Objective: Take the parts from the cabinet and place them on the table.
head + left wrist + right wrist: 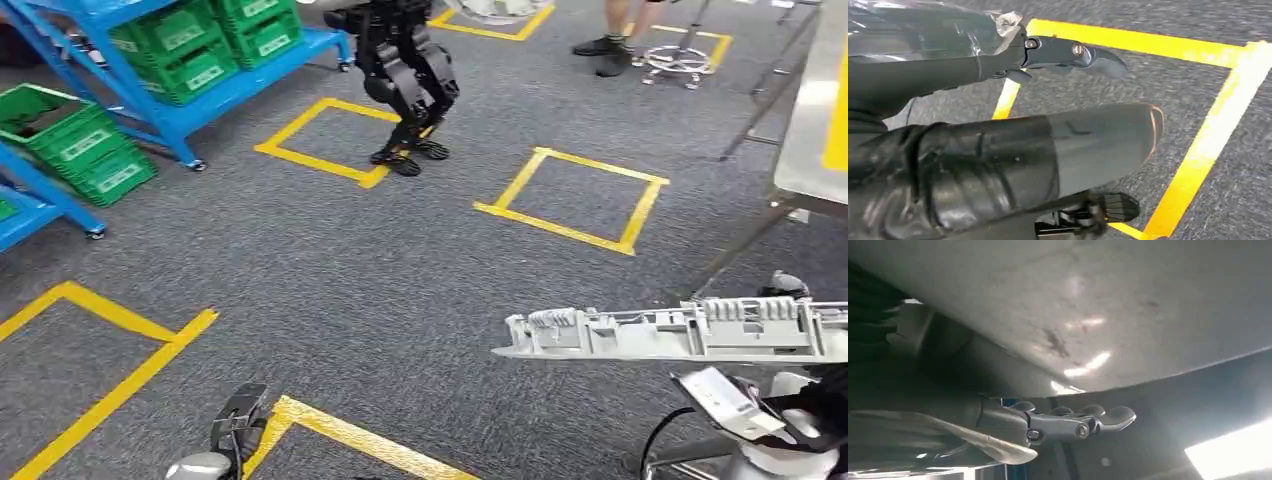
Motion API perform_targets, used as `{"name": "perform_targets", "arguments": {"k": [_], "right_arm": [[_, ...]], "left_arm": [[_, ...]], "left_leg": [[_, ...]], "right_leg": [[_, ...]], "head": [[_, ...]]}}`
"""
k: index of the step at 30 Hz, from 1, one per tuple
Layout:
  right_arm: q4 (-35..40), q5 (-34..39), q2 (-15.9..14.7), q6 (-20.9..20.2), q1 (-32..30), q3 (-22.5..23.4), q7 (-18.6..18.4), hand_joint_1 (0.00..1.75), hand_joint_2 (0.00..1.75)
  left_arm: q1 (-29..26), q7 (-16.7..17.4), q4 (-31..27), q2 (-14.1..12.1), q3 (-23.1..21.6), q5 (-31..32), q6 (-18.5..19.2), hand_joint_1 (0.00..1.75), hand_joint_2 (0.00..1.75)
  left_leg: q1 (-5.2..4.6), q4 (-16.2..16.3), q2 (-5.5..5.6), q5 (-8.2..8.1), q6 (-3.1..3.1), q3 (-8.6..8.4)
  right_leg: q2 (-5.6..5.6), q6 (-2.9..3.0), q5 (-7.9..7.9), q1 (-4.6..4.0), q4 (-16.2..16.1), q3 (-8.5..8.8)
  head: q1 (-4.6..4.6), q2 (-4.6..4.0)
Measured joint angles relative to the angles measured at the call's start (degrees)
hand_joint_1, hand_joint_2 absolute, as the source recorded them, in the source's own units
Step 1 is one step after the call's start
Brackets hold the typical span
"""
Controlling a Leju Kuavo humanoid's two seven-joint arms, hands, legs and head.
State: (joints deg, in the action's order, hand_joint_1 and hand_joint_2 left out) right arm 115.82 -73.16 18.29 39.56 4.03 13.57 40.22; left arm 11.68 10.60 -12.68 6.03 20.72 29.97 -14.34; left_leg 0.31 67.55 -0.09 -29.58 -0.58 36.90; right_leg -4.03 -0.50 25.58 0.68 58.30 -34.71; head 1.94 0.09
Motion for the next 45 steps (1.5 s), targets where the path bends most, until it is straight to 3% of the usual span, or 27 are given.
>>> {"name": "perform_targets", "arguments": {"k": [1,2,3,6,7,9,12,14,15,16,17,22,23,24,25,27,28,30,31,32,33,37,39,40,42,43,45], "right_arm": [[0.0,0.0,0.0,0.0,0.0,0.0,0.0,0.0,0.0],[0.0,0.0,0.0,0.0,0.0,0.0,0.0,0.0,0.0],[0.0,-0.1,0.0,0.0,0.1,0.0,0.0,0.0,0.0],[-0.1,-0.1,0.0,0.0,0.1,0.1,0.0,0.0,0.0],[0.0,-0.1,0.0,0.0,0.1,0.1,0.0,0.0,0.0],[-0.1,0.0,0.0,0.0,0.4,0.2,0.0,0.0,0.0],[-0.3,0.0,0.0,0.0,0.4,0.2,0.0,0.0,0.0],[-0.4,-0.1,0.0,0.0,0.4,0.3,0.0,0.0,0.0],[-0.4,-0.1,0.0,0.0,0.4,0.3,0.0,0.0,0.0],[-0.4,-0.1,0.0,0.0,0.4,0.3,0.0,0.0,0.0],[-0.4,-0.1,0.0,0.0,0.4,0.2,0.0,0.0,0.0],[-0.4,-0.3,0.0,0.0,0.5,0.3,0.0,0.0,0.0],[-0.4,-0.3,0.0,0.0,0.5,0.3,0.0,0.0,0.0],[-0.5,-0.4,0.0,0.0,0.8,0.3,0.0,0.0,0.0],[-0.5,-0.4,0.0,0.0,0.8,0.2,0.0,0.0,0.0],[-0.5,-0.6,0.0,0.0,0.8,0.3,0.0,0.0,0.0],[-0.5,-0.7,0.0,0.0,0.8,0.4,0.0,0.0,0.0],[-0.5,-0.8,0.0,0.0,0.8,0.5,0.0,0.0,0.0],[-0.4,-0.7,0.0,0.0,1.0,0.6,0.0,0.0,0.0],[0.2,-0.7,0.0,0.0,1.1,0.8,0.0,0.0,0.0],[0.7,-0.4,0.0,0.0,1.4,0.9,0.0,0.0,0.0],[2.1,0.1,0.0,0.0,1.8,1.5,0.0,0.0,0.0],[2.5,0.1,0.0,0.0,2.1,2.0,0.0,0.0,0.0],[2.6,0.2,0.0,0.0,2.3,2.0,0.0,0.0,0.0],[2.7,0.2,0.0,0.0,2.3,2.4,0.0,0.0,0.0],[2.7,0.2,0.0,0.0,2.3,2.6,0.0,0.0,0.0],[2.7,0.2,0.0,0.0,2.3,2.9,0.0,0.0,0.0]], "left_arm": [[0.0,0.0,0.0,-0.1,0.0,0.0,0.0,0.0,0.0],[0.0,0.0,0.0,-0.4,0.0,0.0,0.0,0.0,0.0],[0.0,0.0,0.0,-0.4,0.0,0.0,0.0,0.0,0.0],[0.0,0.2,0.0,-0.4,-0.1,0.0,0.1,0.0,0.0],[0.2,0.2,0.0,-0.4,-0.1,0.0,0.1,0.0,0.0],[0.3,0.2,0.0,-0.4,-0.2,0.0,0.2,0.0,0.0],[-0.1,0.2,0.0,-0.5,-0.2,0.0,0.3,0.0,0.0],[-0.1,0.2,0.0,-0.5,-0.2,0.0,0.3,0.0,0.0],[0.0,0.2,0.0,-0.4,-0.2,0.0,0.3,0.0,0.0],[0.1,0.2,0.0,-0.4,-0.2,0.0,0.3,0.0,0.0],[0.1,0.2,0.0,-0.5,-0.2,0.0,0.3,0.0,0.0],[0.3,0.0,0.0,-0.2,-0.3,0.0,0.4,0.0,0.0],[0.4,-0.1,0.0,-0.2,-0.3,0.1,0.4,0.0,0.0],[0.4,-0.2,0.0,-0.2,-0.3,0.1,0.4,0.0,0.0],[0.4,-0.2,0.0,-0.2,-0.3,0.1,0.4,0.0,0.0],[0.0,-0.3,0.0,-0.1,-0.3,0.2,0.4,0.0,0.0],[-0.2,-0.3,0.1,0.0,-0.3,0.3,0.4,0.0,0.0],[-0.1,-0.3,0.1,0.0,-0.3,0.5,0.5,0.0,0.0],[0.1,-0.4,0.1,0.0,-0.3,0.6,0.5,0.0,0.0],[0.1,-0.6,0.1,0.0,-0.3,0.7,0.5,0.0,0.0],[0.0,-0.6,0.1,0.0,-0.3,0.7,0.5,0.0,0.0],[0.0,-0.7,0.2,0.4,-0.3,0.7,0.6,0.0,0.0],[0.3,-0.8,0.2,0.5,-0.2,0.7,0.6,0.0,0.0],[0.3,-0.8,0.2,0.5,-0.2,0.7,0.6,0.0,0.0],[-0.1,-0.8,0.2,0.5,-0.2,0.7,0.7,0.0,0.0],[-0.1,-0.8,0.2,0.5,-0.2,0.8,0.7,0.0,0.0],[-0.1,-0.8,0.2,0.6,-0.2,0.8,0.7,0.0,0.0]], "left_leg": [[0.13,-5.0,1.39,2.41,0.2,-2.23],[0.43,-7.6,4.93,2.45,0.48,-3.41],[0.64,-9.2,5.19,2.19,0.46,-3.74],[0.06,-8.9,3.59,2.41,1.09,-3.55],[0.54,-9.6,2.7,2.76,1.62,-3.77],[0.32,-9.7,1.38,2.77,2.27,-3.93],[-0.04,-9.6,-1.12,2.64,2.47,-3.86],[-0.12,-9.5,-2.49,2.5,2.43,-3.9],[-0.14,-9.5,-3.12,2.41,2.34,-3.97],[-0.14,-9.5,-3.64,2.26,2.13,-4.13],[-0.3,-9.4,-4.11,2.09,1.88,-4.27],[-0.52,-9.3,-6.25,1.71,0.44,-4.54],[-0.26,-8.9,-4.91,1.12,0.04,-4.36],[-0.17,-5.8,-2.1,-1.11,-0.15,-3.19],[-0.14,-1.5,-1.12,-3.37,-0.22,-1.28],[-0.11,7.2,-0.54,-6.59,-0.29,2.78],[-0.11,8.4,-0.51,-6.25,-0.22,3.49],[-0.05,4.4,-0.39,-2.64,-0.08,1.85],[0.07,-1.5,0.35,0.72,0.09,-0.77],[0.38,-6.5,3.08,2.85,0.2,-2.82],[0.66,-7.8,5.52,2.16,0.4,-3.29],[0.34,-8.8,3.29,2.04,1.22,-3.64],[0.37,-9.4,1.96,2.31,1.96,-3.94],[0.29,-9.3,1.22,2.24,2.18,-3.94],[0.13,-9.3,-0.48,2.13,2.33,-3.92],[0.11,-9.3,-1.38,2.08,2.37,-3.93],[0.1,-9.3,-2.62,1.92,2.29,-4.03]], "right_leg": [[-0.61,-0.04,0.0,0.01,0.1,0.03],[-1.04,-0.3,0.0,0.09,0.2,-0.24],[-1.88,-0.76,-0.07,-0.02,0.6,-0.75],[-3.61,-2.13,-0.8,0.58,0.1,-1.46],[-3.15,-2.27,-0.46,0.6,0.4,-2.0],[1.86,-2.5,2.61,0.21,5.4,-4.38],[3.59,-2.93,7.1,0.31,17.2,-10.08],[3.81,-2.89,4.83,0.31,14.7,-8.66],[4.2,-2.72,2.51,0.29,10.1,-6.02],[5.38,-2.54,0.38,0.19,4.5,-2.73],[8.44,-2.29,0.84,-0.28,0.6,-0.73],[5.5,-0.37,0.16,-0.56,0.1,-0.43],[5.21,-0.14,0.0,-0.19,-0.1,-0.27],[4.56,0.06,-0.02,-0.14,-0.1,-0.31],[4.11,0.28,-0.05,-0.14,-0.1,-0.31],[2.71,0.35,-0.04,-0.18,0.0,-0.35],[1.87,0.34,-0.04,-0.19,0.0,-0.32],[0.5,0.31,-0.06,-0.15,0.1,-0.27],[-0.42,0.26,-0.04,-0.11,0.3,-0.21],[-1.03,0.03,0.07,0.02,0.4,-0.36],[-1.67,-0.38,0.09,-0.31,0.9,-0.86],[-4.17,-1.99,-0.6,0.47,0.6,-1.9],[1.41,-2.09,1.61,0.04,3.7,-3.68],[2.71,-2.27,3.69,0.02,7.8,-5.68],[3.53,-2.46,7.2,0.05,16.5,-10.0],[3.6,-2.58,7.46,0.07,18.8,-11.19],[3.82,-2.58,4.78,0.07,15.6,-9.47]], "head": [[0.02,0.0],[-0.09,0.0],[-0.11,0.0],[-0.04,0.0],[0.02,0.0],[-0.61,0.0],[-0.57,0.0],[-0.57,0.0],[-0.55,0.0],[-0.57,0.0],[-0.57,0.0],[-0.46,0.0],[-0.44,0.0],[-0.42,0.0],[-0.26,0.0],[-0.15,0.0],[-0.17,0.0],[-0.13,0.0],[-0.17,0.0],[-0.15,0.0],[-0.22,0.0],[-0.2,0.0],[-0.7,0.0],[-0.74,0.0],[-0.7,0.0],[-0.74,0.0],[-0.76,0.0]]}}
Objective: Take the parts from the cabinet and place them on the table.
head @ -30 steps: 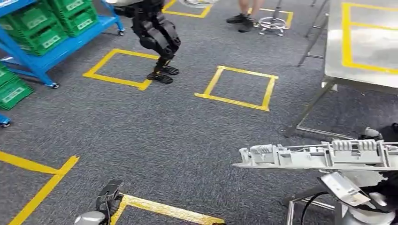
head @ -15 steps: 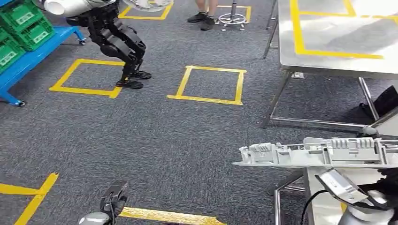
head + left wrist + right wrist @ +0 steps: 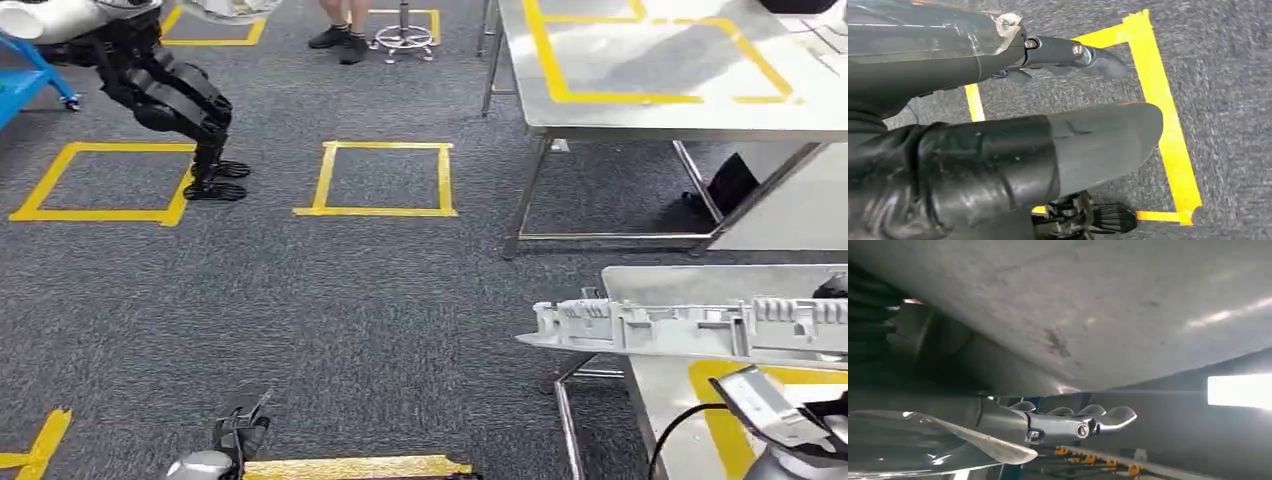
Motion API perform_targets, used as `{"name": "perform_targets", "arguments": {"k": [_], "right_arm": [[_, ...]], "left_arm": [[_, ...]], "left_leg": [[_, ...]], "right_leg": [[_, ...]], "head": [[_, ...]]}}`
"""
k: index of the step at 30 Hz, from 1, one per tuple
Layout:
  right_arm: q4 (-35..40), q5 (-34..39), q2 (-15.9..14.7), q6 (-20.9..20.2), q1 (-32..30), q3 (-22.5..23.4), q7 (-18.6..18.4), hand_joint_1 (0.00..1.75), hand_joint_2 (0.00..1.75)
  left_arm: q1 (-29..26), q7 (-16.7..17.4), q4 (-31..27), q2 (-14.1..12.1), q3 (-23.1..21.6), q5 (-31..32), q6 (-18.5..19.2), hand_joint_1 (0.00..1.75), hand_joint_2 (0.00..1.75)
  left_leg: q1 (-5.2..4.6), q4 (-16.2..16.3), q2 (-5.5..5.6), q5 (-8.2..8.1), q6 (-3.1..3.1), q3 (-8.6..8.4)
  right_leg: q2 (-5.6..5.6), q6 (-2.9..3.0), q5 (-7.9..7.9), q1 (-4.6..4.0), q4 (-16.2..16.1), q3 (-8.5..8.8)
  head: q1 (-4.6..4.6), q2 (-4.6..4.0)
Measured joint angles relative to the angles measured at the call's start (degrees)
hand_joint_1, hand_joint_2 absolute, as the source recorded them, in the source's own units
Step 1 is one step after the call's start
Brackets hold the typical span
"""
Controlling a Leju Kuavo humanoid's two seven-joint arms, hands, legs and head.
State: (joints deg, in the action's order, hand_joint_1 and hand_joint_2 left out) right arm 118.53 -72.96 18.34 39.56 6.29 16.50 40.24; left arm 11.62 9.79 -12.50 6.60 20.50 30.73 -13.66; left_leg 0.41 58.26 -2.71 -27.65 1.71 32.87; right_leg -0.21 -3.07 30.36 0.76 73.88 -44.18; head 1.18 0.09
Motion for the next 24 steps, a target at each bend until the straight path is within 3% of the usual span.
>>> {"name": "perform_targets", "arguments": {"k": [1,2,3,4,7,8,9,10,12,13,14,16,17,18,19,22,23,24], "right_arm": [[0.2,0.0,0.0,0.0,0.0,0.2,0.0,0.0,0.0],[0.5,0.1,0.0,0.0,0.1,0.2,0.0,0.0,0.0],[0.7,0.3,0.0,0.0,0.2,0.3,0.0,0.0,0.0],[0.8,0.3,0.0,0.0,0.3,0.4,0.0,0.0,0.0],[1.1,0.4,0.0,0.0,0.3,0.9,0.0,0.0,0.0],[1.3,0.4,0.0,0.0,0.3,0.9,0.0,0.0,0.0],[1.6,0.5,0.1,0.0,0.5,1.1,0.0,0.0,0.0],[1.6,0.5,0.1,0.0,0.6,1.1,0.0,0.0,0.0],[1.6,0.5,0.2,0.0,0.6,1.3,0.0,0.0,0.0],[1.6,0.6,0.2,0.0,0.6,1.4,0.0,0.0,0.0],[1.6,0.7,0.2,0.0,0.5,1.5,0.0,0.0,0.0],[1.6,0.9,0.2,0.0,0.5,1.7,0.0,0.0,0.0],[1.6,1.0,0.2,0.0,0.6,1.7,0.0,0.0,0.0],[1.6,1.0,0.2,0.0,0.5,1.7,0.0,0.0,0.0],[1.6,1.0,0.2,0.0,0.6,1.8,0.0,0.0,0.0],[1.6,1.1,0.2,0.0,0.6,2.1,0.0,0.0,0.0],[1.6,1.1,0.2,0.0,0.6,2.2,0.0,0.0,0.0],[1.6,1.2,0.2,0.0,0.5,2.3,0.0,0.0,0.0]], "left_arm": [[0.1,0.0,0.0,0.0,0.0,0.0,0.0,0.0,0.0],[0.2,-0.1,0.0,0.1,0.0,0.0,0.0,0.0,0.0],[0.2,-0.1,0.0,0.0,0.0,0.1,0.0,0.0,0.0],[0.3,-0.2,0.0,0.0,0.0,0.1,0.0,0.0,0.0],[0.3,-0.3,0.0,0.1,0.0,0.1,0.0,0.0,0.0],[0.5,-0.3,0.0,0.2,0.0,0.1,0.0,0.0,0.0],[0.6,-0.4,0.0,0.2,0.0,0.1,0.0,0.0,0.0],[0.6,-0.4,0.0,0.2,0.0,0.1,0.0,0.0,0.0],[0.2,-0.4,0.0,0.2,0.0,0.1,0.0,0.0,0.0],[0.0,-0.4,0.0,0.2,0.0,0.1,0.0,0.0,0.0],[-0.1,-0.4,0.0,0.2,0.0,0.1,0.0,0.0,0.0],[0.0,-0.5,0.0,0.2,0.0,0.1,0.0,0.0,0.0],[0.0,-0.6,0.0,0.1,0.0,0.1,0.0,0.0,0.0],[0.0,-0.7,0.0,0.0,0.0,0.1,0.0,0.0,0.0],[0.1,-0.7,0.0,-0.1,0.0,0.1,0.0,0.0,0.0],[0.1,-0.8,0.0,0.0,0.0,0.1,0.0,0.0,0.0],[0.2,-0.8,0.0,0.2,0.0,0.1,0.0,0.0,0.0],[0.4,-0.8,0.0,0.1,0.1,0.1,0.0,0.0,0.0]], "left_leg": [[0.0,0.0,-0.7,-0.2,-0.19,-0.19],[0.0,0.0,-1.19,-0.35,-0.39,-0.4],[-0.33,0.1,-1.64,-0.6,-0.75,-0.53],[-0.61,0.5,-1.99,-0.79,-1.05,-0.46],[-0.56,0.0,-3.34,-0.7,-1.67,-0.87],[-0.35,0.3,-2.76,-1.33,-2.27,-0.8],[-0.26,1.6,-0.49,-2.41,-2.44,-0.56],[-0.19,4.6,0.9,-4.27,-2.48,0.73],[-0.21,14.6,2.06,-8.49,-2.5,5.46],[-0.21,17.7,2.14,-9.13,-2.4,7.17],[-0.21,18.1,2.17,-8.56,-2.24,7.6],[-0.3,12.1,2.55,-3.86,-1.59,5.27],[-0.4,6.6,3.66,-0.73,-1.18,2.88],[-0.43,2.4,5.62,1.09,-0.86,1.18],[-0.22,1.5,7.78,0.46,-0.61,0.63],[-0.68,0.3,6.56,0.15,-0.75,0.29],[-0.41,-0.5,5.85,0.52,-0.42,-0.01],[-0.18,-1.2,4.81,0.89,-0.17,-0.37]], "right_leg": [[0.65,0.11,-3.02,0.0,-6.3,3.52],[1.8,0.16,-4.88,-0.01,-11.3,6.45],[4.24,0.24,-3.94,-0.62,-14.3,8.25],[3.34,1.17,-4.38,-0.63,-14.8,8.68],[1.82,2.15,-4.31,-0.91,-14.6,8.29],[1.23,2.74,-4.62,-0.37,-15.0,8.66],[0.84,2.95,-4.57,-0.34,-15.1,8.73],[0.45,3.17,-4.57,-0.31,-15.1,8.79],[-0.87,3.5,-4.48,-0.44,-15.0,8.84],[-1.66,3.52,-4.5,-0.57,-15.0,8.84],[-2.3,3.52,-4.5,-0.63,-15.0,8.88],[-3.97,3.52,-4.5,-0.74,-15.0,9.08],[-4.73,3.5,-4.49,-0.73,-15.0,9.26],[-5.22,3.46,-4.46,-0.61,-15.0,9.31],[-5.78,3.14,-4.56,-0.75,-14.9,9.01],[-7.59,1.95,-5.12,0.06,-15.2,8.23],[-8.27,1.46,-5.23,-0.15,-15.4,8.08],[-6.15,1.55,-4.55,-0.21,-14.7,7.47]], "head": [[0.04,0.0],[0.0,0.0],[0.04,0.0],[0.07,0.0],[0.04,0.0],[0.11,0.0],[0.22,0.0],[0.2,0.0],[0.39,0.0],[0.42,0.0],[0.37,0.0],[0.37,0.0],[0.39,0.0],[0.37,0.0],[0.26,0.0],[0.77,0.0],[0.74,0.0],[0.7,0.0]]}}
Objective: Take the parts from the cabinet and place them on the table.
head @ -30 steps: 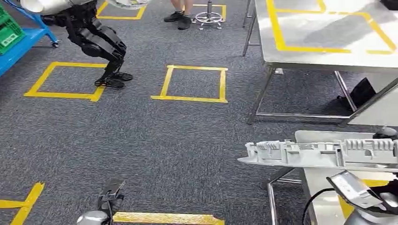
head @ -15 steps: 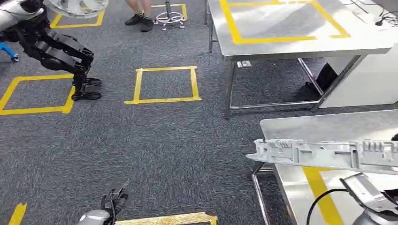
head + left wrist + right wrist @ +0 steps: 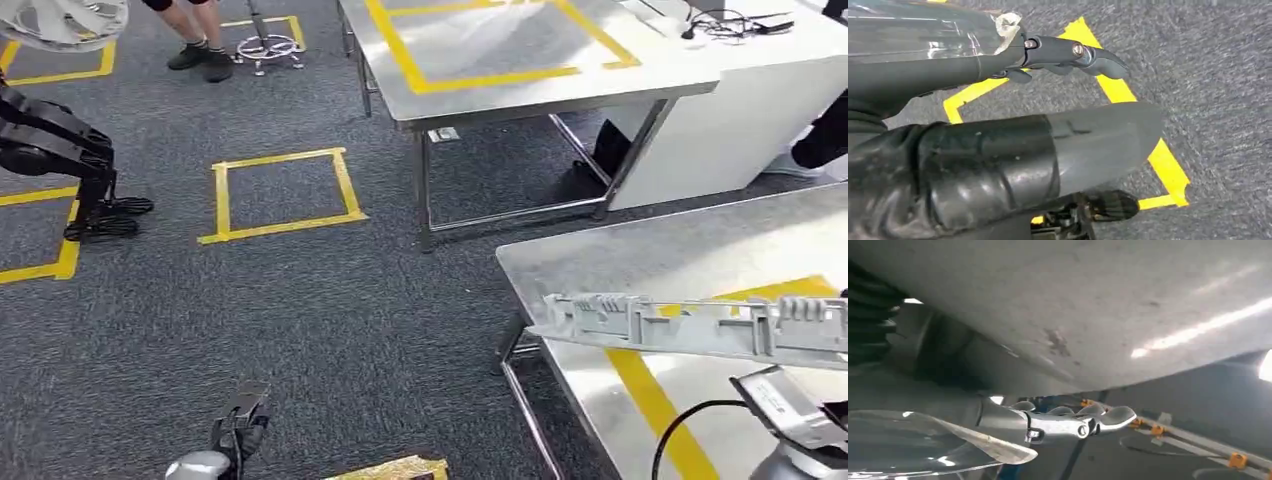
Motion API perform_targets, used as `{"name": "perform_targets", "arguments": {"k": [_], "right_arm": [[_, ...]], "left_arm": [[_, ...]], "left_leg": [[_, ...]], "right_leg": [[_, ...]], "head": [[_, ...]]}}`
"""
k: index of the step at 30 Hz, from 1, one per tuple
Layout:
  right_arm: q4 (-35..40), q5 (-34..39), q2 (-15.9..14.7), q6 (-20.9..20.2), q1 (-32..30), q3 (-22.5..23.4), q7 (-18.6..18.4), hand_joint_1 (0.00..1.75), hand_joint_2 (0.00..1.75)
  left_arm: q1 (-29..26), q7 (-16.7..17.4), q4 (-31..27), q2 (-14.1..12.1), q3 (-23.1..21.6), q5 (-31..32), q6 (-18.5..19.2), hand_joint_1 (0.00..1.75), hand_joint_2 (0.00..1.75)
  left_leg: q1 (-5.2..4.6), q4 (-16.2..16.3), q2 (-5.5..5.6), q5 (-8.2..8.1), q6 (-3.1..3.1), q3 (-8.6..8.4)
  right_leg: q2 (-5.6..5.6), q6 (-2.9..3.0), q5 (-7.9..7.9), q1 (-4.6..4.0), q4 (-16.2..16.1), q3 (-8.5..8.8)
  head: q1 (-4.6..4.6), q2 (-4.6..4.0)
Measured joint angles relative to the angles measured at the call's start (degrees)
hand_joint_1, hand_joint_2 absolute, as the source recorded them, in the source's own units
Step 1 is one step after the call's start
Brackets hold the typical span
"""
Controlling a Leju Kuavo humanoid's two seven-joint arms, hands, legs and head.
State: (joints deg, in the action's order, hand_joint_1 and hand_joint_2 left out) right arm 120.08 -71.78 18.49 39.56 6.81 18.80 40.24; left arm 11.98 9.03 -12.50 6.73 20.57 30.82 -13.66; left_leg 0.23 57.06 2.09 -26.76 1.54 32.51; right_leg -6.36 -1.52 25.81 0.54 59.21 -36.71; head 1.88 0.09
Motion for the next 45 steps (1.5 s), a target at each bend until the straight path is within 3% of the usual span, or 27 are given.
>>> {"name": "perform_targets", "arguments": {"k": [1,2,4,5,6,8,9,10,11,14,17,19,20,22,24,25,26,30,32,33,35,36,39,40,41,42,45], "right_arm": [[0.0,0.1,0.0,0.0,0.3,0.1,0.0,0.0,0.0],[0.0,0.2,0.0,0.0,0.3,0.1,0.0,0.0,0.0],[0.0,0.2,0.0,0.0,0.2,0.2,0.0,0.0,0.0],[-0.1,0.2,0.0,0.0,0.1,0.3,0.0,0.0,0.0],[-0.1,0.2,0.0,0.0,0.1,0.4,0.0,0.0,0.0],[-0.1,0.2,0.0,0.0,0.1,0.5,0.0,0.0,0.0],[-0.1,0.2,0.0,0.0,0.1,0.5,0.0,0.0,0.0],[-0.1,0.1,0.0,0.0,0.2,0.5,0.0,0.0,0.0],[-0.1,0.0,0.0,0.0,0.2,0.5,0.0,0.0,0.0],[-0.2,-0.1,0.0,0.0,0.1,0.9,0.0,0.0,0.0],[-0.2,-0.1,0.0,0.0,0.3,0.8,0.0,0.0,0.0],[-0.2,-0.2,0.1,0.0,0.2,0.8,0.0,0.0,0.0],[-0.2,-0.2,0.1,0.0,0.2,0.8,0.0,0.0,0.0],[-0.3,0.0,0.1,0.0,0.2,0.8,0.0,0.0,0.0],[-0.3,0.0,0.1,0.0,0.2,0.8,0.0,0.0,0.0],[-0.3,0.0,0.1,0.0,0.2,0.8,0.0,0.0,0.0],[-0.3,0.1,0.1,0.0,0.2,0.8,0.0,0.0,0.0],[-0.3,0.2,0.0,0.0,0.2,1.0,0.0,0.0,0.0],[-0.3,0.2,0.0,0.0,0.4,1.1,0.0,0.0,0.0],[-0.4,0.2,0.0,0.0,0.4,1.0,0.0,0.0,0.0],[-0.7,0.1,0.0,0.0,0.4,1.1,0.0,0.0,0.0],[-0.8,-0.1,0.0,0.0,0.4,1.2,0.0,0.0,0.0],[-1.2,-0.1,0.0,0.0,0.5,1.1,0.0,0.0,0.0],[-1.3,-0.1,0.0,0.0,0.5,1.0,0.0,0.0,0.0],[-1.6,-0.2,0.1,0.0,0.8,0.8,0.0,0.0,0.0],[-1.7,-0.2,0.1,0.0,0.8,0.7,0.0,0.0,0.0],[-2.1,-0.4,0.1,0.0,0.8,0.7,0.1,0.0,0.0]], "left_arm": [[0.0,0.0,0.0,0.1,0.0,0.0,0.0,0.0,0.0],[0.0,0.0,0.0,0.1,0.0,0.0,0.0,0.0,0.0],[-0.3,0.0,0.0,0.1,0.0,0.0,0.2,0.0,0.0],[-0.4,0.0,0.0,0.1,0.0,0.0,0.2,0.0,0.0],[-0.4,0.0,0.0,0.1,0.0,0.0,0.2,0.0,0.0],[-0.2,0.0,0.0,0.2,0.0,0.0,0.2,0.0,0.0],[-0.1,-0.1,0.0,0.3,0.0,-0.1,0.2,0.0,0.0],[-0.1,-0.1,0.0,0.2,0.0,-0.1,0.2,0.0,0.0],[-0.1,-0.1,0.0,0.2,0.0,-0.1,0.2,0.0,0.0],[0.2,-0.1,0.0,0.3,0.0,-0.1,0.2,0.0,0.0],[0.3,-0.2,0.0,0.3,0.0,-0.1,0.2,0.0,0.0],[-0.1,-0.2,0.0,0.3,0.0,-0.2,0.2,0.0,0.0],[-0.3,-0.2,0.0,0.3,0.0,-0.2,0.2,0.0,0.0],[-0.4,-0.2,0.0,0.3,0.0,-0.2,0.4,0.0,0.0],[-0.3,-0.2,0.0,0.3,0.0,-0.2,0.5,0.0,0.0],[-0.3,-0.2,0.0,0.2,0.0,-0.2,0.5,0.0,0.0],[-0.3,-0.2,0.0,0.1,0.0,-0.2,0.5,0.0,0.0],[0.1,-0.2,0.0,0.4,0.1,-0.1,0.5,0.0,0.0],[0.3,-0.1,0.0,0.4,0.1,-0.1,0.6,0.0,0.0],[0.2,0.3,0.0,0.4,0.1,-0.1,1.0,0.0,0.0],[-0.1,1.8,0.0,0.4,0.2,-0.2,1.8,0.0,0.0],[-0.1,2.7,0.0,0.4,0.2,-0.2,2.2,0.0,0.0],[-0.1,6.1,0.2,0.3,0.4,-0.9,4.2,0.0,0.0],[-0.2,7.2,0.2,0.2,0.5,-1.0,5.0,0.0,0.0],[-0.4,7.8,0.2,-0.3,0.6,-1.0,5.5,0.0,0.0],[-0.6,8.3,0.3,-0.3,0.6,-1.1,6.0,0.0,0.0],[-1.0,9.9,0.3,-0.5,0.8,-1.2,7.3,0.0,0.0]], "left_leg": [[-0.03,-0.3,-0.46,0.1,0.29,-0.19],[-0.07,-0.3,-1.02,0.1,0.29,-0.18],[-0.18,-0.3,-2.88,-0.06,0.42,-0.16],[-0.18,-0.3,-3.64,-0.13,0.4,-0.17],[-0.16,-0.3,-4.34,-0.22,0.35,-0.22],[-0.05,-0.2,-5.63,-0.56,-0.08,-0.54],[-0.1,-0.2,-6.13,-0.82,-0.42,-0.83],[-0.56,0.0,-6.52,-1.08,-0.82,-0.85],[-0.75,0.3,-6.84,-1.22,-1.07,-0.78],[-0.69,0.3,-8.4,-1.53,-1.58,-1.19],[-0.16,6.9,-3.33,-5.86,-2.3,1.45],[-0.19,16.7,-2.67,-9.7,-2.3,6.29],[-0.2,19.2,-2.65,-9.97,-2.18,7.75],[-0.24,16.0,-2.47,-6.43,-1.6,6.78],[-0.41,6.1,-0.74,-0.76,-0.79,2.63],[-0.44,2.4,1.79,0.24,-0.4,1.26],[-0.16,1.3,2.32,-0.13,-0.22,0.54],[0.06,-0.1,0.18,0.29,-0.05,0.23],[-0.11,-0.5,-1.03,0.49,0.41,0.02],[-0.16,-0.4,-1.73,0.46,0.43,0.07],[-0.18,-0.4,-3.28,0.34,0.52,0.09],[-0.13,-0.4,-3.96,0.25,0.4,0.07],[0.2,-0.1,-5.67,-0.28,-0.37,-0.2],[0.04,0.2,-6.11,-0.57,-0.81,-0.33],[-0.46,0.6,-6.56,-0.87,-1.23,-0.13],[-0.56,0.7,-6.93,-0.88,-1.37,-0.13],[-0.31,0.8,-8.51,-1.33,-1.82,-0.54]], "right_leg": [[3.05,-0.19,1.61,-0.27,2.2,-1.14],[4.5,-0.41,3.22,-0.26,5.2,-2.58],[5.76,-0.94,6.87,0.0,14.5,-7.22],[5.91,-1.17,6.84,0.13,16.2,-8.09],[6.06,-1.34,5.59,0.24,15.2,-7.62],[7.16,-1.54,0.71,0.49,6.1,-2.77],[9.28,-1.63,-1.09,0.49,0.9,0.22],[10.92,-1.58,0.16,-0.31,-0.6,1.55],[9.98,-0.49,-0.16,-0.03,-0.8,1.51],[8.34,0.55,-0.07,-0.13,-0.6,1.16],[7.06,1.58,-0.12,0.13,-0.7,1.5],[5.59,1.79,-0.08,-0.05,-0.7,1.52],[4.78,1.79,-0.09,-0.15,-0.7,1.53],[3.18,1.79,-0.09,-0.3,-0.7,1.74],[1.7,1.77,-0.09,-0.29,-0.7,1.98],[1.18,1.7,-0.11,-0.15,-0.6,1.9],[0.36,1.4,-0.14,-0.38,-0.4,1.6],[-1.28,-0.09,-0.47,0.09,-0.6,0.75],[3.87,-0.32,2.69,-0.18,3.7,-1.5],[5.09,-0.6,4.95,-0.1,8.4,-3.64],[5.81,-1.09,7.4,0.16,15.7,-7.18],[5.98,-1.32,6.81,0.31,16.0,-7.39],[7.7,-1.88,0.34,0.76,4.2,-1.07],[10.2,-2.06,-0.07,0.67,-0.1,0.98],[11.21,-1.33,0.57,0.09,-0.6,1.87],[10.23,-0.47,0.47,0.16,-0.4,1.6],[8.4,0.67,0.44,0.1,-0.2,1.37]], "head": [[-0.49,0.0],[-0.46,0.0],[-0.46,0.0],[-0.5,0.0],[-0.48,0.0],[-0.48,0.0],[-0.53,0.0],[-0.68,0.0],[-0.44,0.0],[-0.53,0.0],[-0.26,0.0],[-0.13,0.0],[-0.15,0.0],[-0.13,0.0],[-0.13,0.0],[-0.15,0.0],[-0.18,0.0],[-0.2,0.0],[-0.88,0.0],[-0.85,0.0],[-0.88,0.0],[-0.92,0.0],[-0.9,0.0],[-0.96,0.0],[-1.32,0.0],[-1.05,0.0],[-0.92,0.0]]}}
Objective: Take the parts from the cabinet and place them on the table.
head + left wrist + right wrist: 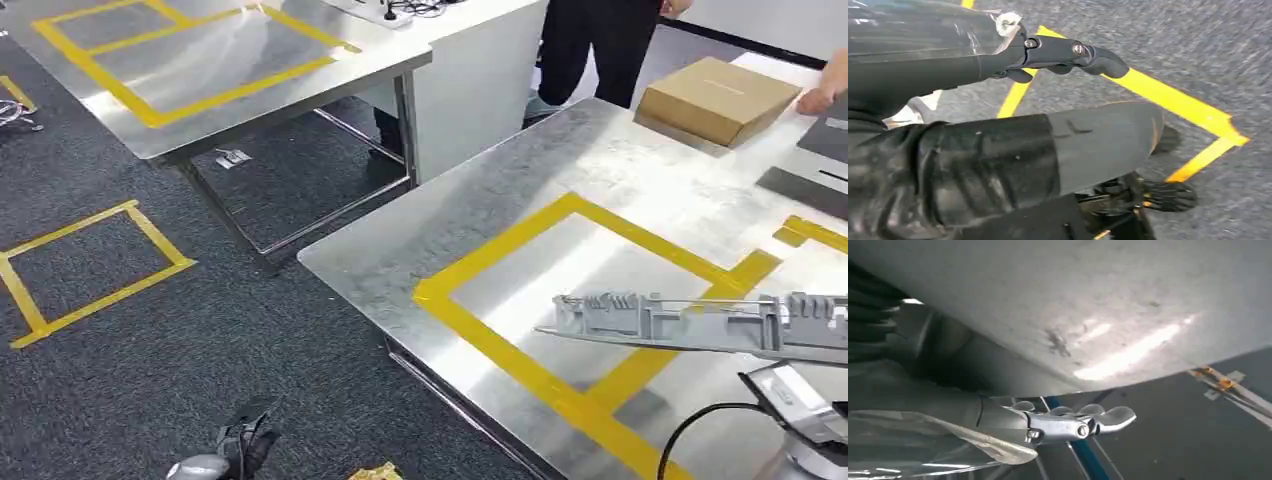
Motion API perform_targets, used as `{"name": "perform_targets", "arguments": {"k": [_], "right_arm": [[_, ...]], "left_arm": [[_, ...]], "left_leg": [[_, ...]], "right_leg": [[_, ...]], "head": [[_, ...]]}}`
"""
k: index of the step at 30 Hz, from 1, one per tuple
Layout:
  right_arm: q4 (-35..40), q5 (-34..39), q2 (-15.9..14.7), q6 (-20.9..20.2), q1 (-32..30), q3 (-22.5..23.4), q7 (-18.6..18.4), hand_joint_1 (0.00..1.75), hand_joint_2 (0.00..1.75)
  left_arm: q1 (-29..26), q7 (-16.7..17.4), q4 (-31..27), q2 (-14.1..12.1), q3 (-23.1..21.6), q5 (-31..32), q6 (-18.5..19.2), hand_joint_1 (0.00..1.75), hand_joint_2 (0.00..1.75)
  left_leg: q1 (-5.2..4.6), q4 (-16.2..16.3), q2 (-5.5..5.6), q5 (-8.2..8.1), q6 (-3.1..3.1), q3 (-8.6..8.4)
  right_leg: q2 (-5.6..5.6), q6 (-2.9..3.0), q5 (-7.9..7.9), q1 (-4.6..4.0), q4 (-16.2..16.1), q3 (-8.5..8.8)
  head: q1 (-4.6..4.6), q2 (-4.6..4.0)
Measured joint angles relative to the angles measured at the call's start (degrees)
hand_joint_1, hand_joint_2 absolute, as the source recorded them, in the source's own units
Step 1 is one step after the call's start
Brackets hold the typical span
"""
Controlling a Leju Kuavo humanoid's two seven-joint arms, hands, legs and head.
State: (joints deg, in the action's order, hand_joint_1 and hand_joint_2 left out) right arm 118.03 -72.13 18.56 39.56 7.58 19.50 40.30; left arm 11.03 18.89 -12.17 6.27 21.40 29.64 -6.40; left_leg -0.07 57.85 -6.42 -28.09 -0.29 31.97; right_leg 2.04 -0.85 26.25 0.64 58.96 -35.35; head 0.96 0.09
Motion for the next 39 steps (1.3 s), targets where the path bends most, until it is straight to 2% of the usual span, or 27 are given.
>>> {"name": "perform_targets", "arguments": {"k": [2,4,5,6,7,9,10,11,12,15,16,17,18,20,21,23,24,25,26,27,30,31,33,35,36,37,39], "right_arm": [[-0.2,0.0,0.1,0.0,0.1,-0.2,0.0,0.0,0.0],[-0.4,0.0,0.1,0.0,0.1,-0.5,0.0,0.0,0.0],[-0.5,-0.1,0.1,0.0,0.1,-0.5,0.0,0.0,0.0],[-0.7,-0.1,0.1,0.0,0.1,-0.5,0.0,0.0,0.0],[-0.8,-0.1,0.1,0.0,0.1,-0.5,0.0,0.0,0.0],[-0.8,-0.1,0.1,0.0,0.1,-0.5,0.0,0.0,0.0],[-0.8,-0.1,0.1,0.0,0.1,-0.5,0.0,0.0,0.0],[-0.9,-0.1,0.1,0.0,0.1,-0.5,0.0,0.0,0.0],[-1.0,-0.1,0.1,0.0,0.1,-0.6,0.0,0.0,0.0],[-1.1,0.0,0.1,0.0,0.1,-0.5,0.0,0.0,0.0],[-1.1,0.0,0.1,0.0,-0.1,-0.5,0.0,0.0,0.0],[-1.1,0.1,0.1,0.0,0.1,-0.5,0.0,0.0,0.0],[-1.2,0.2,0.1,0.0,0.2,-0.6,0.0,0.0,0.0],[-1.3,0.2,0.1,0.0,0.1,-0.5,0.0,0.0,0.0],[-1.4,0.2,0.1,0.0,0.0,-0.5,0.0,0.0,0.0],[-1.6,0.2,0.1,0.0,-0.1,-0.4,0.0,0.0,0.0],[-1.6,0.2,0.1,0.0,-0.1,-0.4,0.0,0.0,0.0],[-1.6,0.3,0.1,0.0,-0.1,-0.4,0.0,0.0,0.0],[-1.6,0.3,0.1,0.0,0.0,-0.4,0.0,0.0,0.0],[-1.7,0.3,0.1,0.0,-0.1,-0.4,0.0,0.0,0.0],[-1.7,0.4,0.1,0.0,-0.5,-0.3,0.0,0.0,0.0],[-1.7,0.3,0.1,0.0,-0.5,-0.3,0.0,0.0,0.0],[-1.8,0.4,0.1,0.0,-0.5,-0.3,0.0,0.0,0.0],[-1.9,0.3,0.1,0.0,-0.5,-0.3,0.0,0.0,0.0],[-2.0,0.3,0.1,0.0,-0.6,-0.3,0.0,0.0,0.0],[-2.1,0.3,0.1,0.0,-0.7,-0.3,0.0,0.0,0.0],[-2.1,0.3,0.1,0.0,-0.7,-0.3,0.0,0.0,0.0]], "left_arm": [[-0.5,0.8,0.0,-0.2,0.0,0.0,1.1,0.0,0.0],[-1.4,1.1,0.1,-0.5,0.1,0.0,1.7,0.0,0.0],[-1.9,1.3,0.2,-0.5,0.2,0.0,1.9,0.0,0.0],[-2.3,1.4,0.2,-0.5,0.3,0.0,1.9,0.0,0.0],[-2.6,1.4,0.3,-0.6,0.4,-0.1,2.0,0.0,0.0],[-2.6,1.4,0.3,-0.7,0.6,-0.2,2.0,0.0,0.0],[-2.6,1.4,0.3,-0.9,0.6,-0.2,2.0,0.0,0.0],[-2.7,1.4,0.3,-1.3,0.7,-0.2,2.0,0.0,0.0],[-2.7,1.4,0.4,-1.2,0.7,-0.3,2.0,0.0,0.0],[-2.6,1.5,0.4,-1.1,0.7,-0.3,2.3,0.0,0.0],[-2.5,1.5,0.4,-1.2,0.8,-0.3,2.4,0.0,0.0],[-2.6,1.5,0.4,-1.2,0.8,-0.3,2.6,0.0,0.0],[-2.8,1.5,0.4,-1.2,0.8,-0.3,2.9,0.0,0.0],[-3.1,1.5,0.4,-1.2,0.8,-0.2,3.2,0.0,0.0],[-3.3,1.5,0.4,-1.2,0.8,0.0,3.3,0.0,0.0],[-3.3,1.5,0.4,-1.2,0.8,0.2,3.4,0.0,0.0],[-3.2,1.5,0.4,-1.1,0.8,0.2,3.4,0.0,0.0],[-3.2,1.5,0.4,-1.1,0.8,0.4,3.5,0.0,0.0],[-3.2,1.5,0.4,-1.2,0.8,0.3,3.5,0.0,0.0],[-3.1,1.5,0.4,-1.2,0.8,0.3,3.6,0.0,0.0],[-3.0,1.4,0.4,-1.2,0.8,0.3,3.7,0.0,0.0],[-2.9,1.3,0.4,-1.2,0.8,0.4,3.8,0.0,0.0],[-2.8,1.3,0.4,-1.2,0.8,0.4,3.9,0.0,0.0],[-3.1,1.1,0.4,-1.2,0.8,0.4,3.9,0.0,0.0],[-3.2,1.1,0.4,-1.2,0.8,0.5,3.9,0.0,0.0],[-3.3,1.0,0.4,-1.2,0.8,0.5,4.0,0.0,0.0],[-3.3,0.7,0.4,-1.2,0.8,0.5,4.0,0.0,0.0]], "left_leg": [[0.46,3.7,4.47,-2.82,-0.49,1.33],[0.42,13.1,5.75,-7.02,-0.52,5.78],[0.42,17.2,5.85,-8.24,-0.43,7.9],[0.41,18.7,5.86,-8.01,-0.28,8.88],[0.32,17.2,5.93,-6.22,0.07,8.5],[0.1,9.9,6.75,-1.42,0.99,5.53],[-0.11,3.7,8.81,1.43,1.79,2.87],[0.01,1.4,11.9,1.1,2.67,1.77],[-0.1,0.5,11.39,1.11,2.27,1.49],[-0.29,-0.1,9.88,1.45,2.39,1.25],[0.18,-1.1,8.87,1.98,2.25,0.82],[0.16,-1.5,8.39,2.07,2.51,0.55],[0.15,-1.5,7.72,2.11,2.6,0.56],[0.15,-1.4,6.06,2.02,2.62,0.6],[0.17,-1.4,5.16,1.92,2.59,0.61],[0.26,-1.3,3.78,1.68,2.32,0.52],[0.37,-1.1,3.16,1.47,2.06,0.46],[0.44,-0.9,2.66,1.2,1.67,0.33],[0.1,-0.7,2.26,0.9,1.22,0.32],[-0.17,-0.2,1.86,0.67,0.86,0.44],[-0.12,-0.3,0.47,0.69,0.4,0.07],[0.02,-0.2,0.3,0.17,-0.07,0.14],[0.36,4.8,4.45,-3.36,-0.49,1.92],[0.36,14.7,5.71,-7.61,-0.58,6.35],[0.36,17.7,5.82,-8.37,-0.52,7.84],[0.36,18.0,5.85,-7.7,-0.36,8.17],[0.32,12.0,6.23,-3.15,0.3,5.65]], "right_leg": [[-0.99,0.64,-0.1,0.2,-0.1,0.2],[-2.38,0.97,-0.1,0.1,-0.1,0.21],[-3.19,1.06,-0.14,-0.03,-0.1,0.21],[-4.03,1.09,-0.16,-0.14,-0.1,0.23],[-4.93,1.1,-0.17,-0.25,-0.1,0.29],[-6.24,1.08,-0.2,-0.38,-0.1,0.4],[-7.02,1.03,-0.24,-0.32,-0.1,0.42],[-7.45,0.84,-0.23,-0.37,0.0,0.25],[-8.25,0.5,-0.31,-0.01,0.1,-0.03],[-10.02,-0.84,-0.87,0.33,-0.5,-0.45],[-8.07,-0.77,-0.34,0.28,0.1,-1.11],[-5.05,-1.14,1.05,-0.02,1.6,-1.73],[-3.41,-1.49,3.16,0.03,4.9,-3.32],[-2.53,-2.07,7.04,0.3,14.0,-7.6],[-2.48,-2.37,7.4,0.45,16.5,-8.85],[-2.07,-2.74,4.51,0.64,13.0,-7.0],[-1.43,-2.82,2.04,0.68,8.0,-4.23],[0.28,-2.94,-0.13,0.67,2.3,-1.02],[2.68,-2.84,0.78,0.13,-0.4,0.45],[1.59,-1.71,0.29,0.21,-0.6,0.86],[-0.02,-0.59,0.32,-0.04,-0.3,0.35],[-0.58,-0.06,0.06,0.26,-0.6,0.59],[-1.48,0.51,-0.04,0.4,-0.6,0.57],[-2.81,0.79,-0.06,0.32,-0.6,0.52],[-3.49,0.84,-0.09,0.23,-0.5,0.51],[-4.31,0.85,-0.1,0.16,-0.5,0.55],[-5.8,0.85,-0.15,0.0,-0.5,0.61]], "head": [[0.2,0.0],[0.5,0.0],[0.5,0.0],[0.48,0.0],[0.48,0.0],[0.46,0.0],[0.48,0.0],[0.33,0.0],[0.5,0.0],[0.7,0.0],[0.7,0.0],[0.32,0.0],[0.04,0.0],[0.0,0.0],[0.0,0.0],[0.0,0.0],[0.0,0.0],[-0.02,0.0],[-0.11,0.0],[0.04,0.0],[0.0,0.0],[0.02,0.0],[0.19,0.0],[0.44,0.0],[0.53,0.0],[0.46,0.0],[0.52,0.0]]}}
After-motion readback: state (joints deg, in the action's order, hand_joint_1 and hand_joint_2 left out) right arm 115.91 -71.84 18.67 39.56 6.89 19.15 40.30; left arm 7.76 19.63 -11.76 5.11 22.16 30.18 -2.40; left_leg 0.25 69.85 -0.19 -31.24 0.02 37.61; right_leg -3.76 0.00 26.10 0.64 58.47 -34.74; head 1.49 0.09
